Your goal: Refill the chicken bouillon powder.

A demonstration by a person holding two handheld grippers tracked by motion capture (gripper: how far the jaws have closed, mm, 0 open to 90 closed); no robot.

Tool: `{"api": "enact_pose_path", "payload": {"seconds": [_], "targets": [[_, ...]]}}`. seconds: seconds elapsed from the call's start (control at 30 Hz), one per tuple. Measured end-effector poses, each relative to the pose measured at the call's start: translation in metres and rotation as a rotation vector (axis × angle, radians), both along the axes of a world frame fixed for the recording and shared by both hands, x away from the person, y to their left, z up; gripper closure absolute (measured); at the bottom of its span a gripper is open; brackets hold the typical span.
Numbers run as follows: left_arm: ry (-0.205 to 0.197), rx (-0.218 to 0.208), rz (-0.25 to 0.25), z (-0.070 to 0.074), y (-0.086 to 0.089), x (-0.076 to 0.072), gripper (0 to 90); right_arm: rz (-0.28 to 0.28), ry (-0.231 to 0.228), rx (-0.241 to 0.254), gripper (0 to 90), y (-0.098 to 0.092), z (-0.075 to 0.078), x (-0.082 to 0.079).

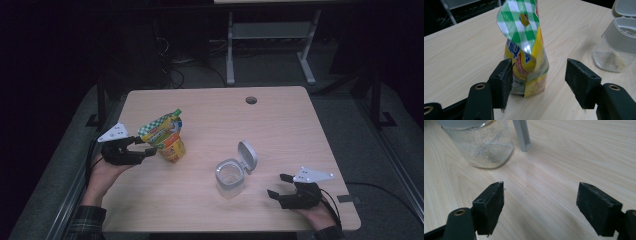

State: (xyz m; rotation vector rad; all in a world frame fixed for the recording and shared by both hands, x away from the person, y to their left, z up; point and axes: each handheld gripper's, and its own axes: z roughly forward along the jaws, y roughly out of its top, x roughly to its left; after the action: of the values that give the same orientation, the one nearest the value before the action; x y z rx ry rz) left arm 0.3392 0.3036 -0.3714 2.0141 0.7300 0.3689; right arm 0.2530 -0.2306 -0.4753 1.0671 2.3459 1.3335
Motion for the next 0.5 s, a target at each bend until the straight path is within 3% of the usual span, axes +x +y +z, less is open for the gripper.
{"api": "enact_pose_path", "payload": {"seconds": [0.5], "targets": [[-0.005,0.002,-0.004,0.003,-0.016,0.017,41.3,-0.002,0.003,0.002,21.5,-0.001,-0.001,0.001]]}}
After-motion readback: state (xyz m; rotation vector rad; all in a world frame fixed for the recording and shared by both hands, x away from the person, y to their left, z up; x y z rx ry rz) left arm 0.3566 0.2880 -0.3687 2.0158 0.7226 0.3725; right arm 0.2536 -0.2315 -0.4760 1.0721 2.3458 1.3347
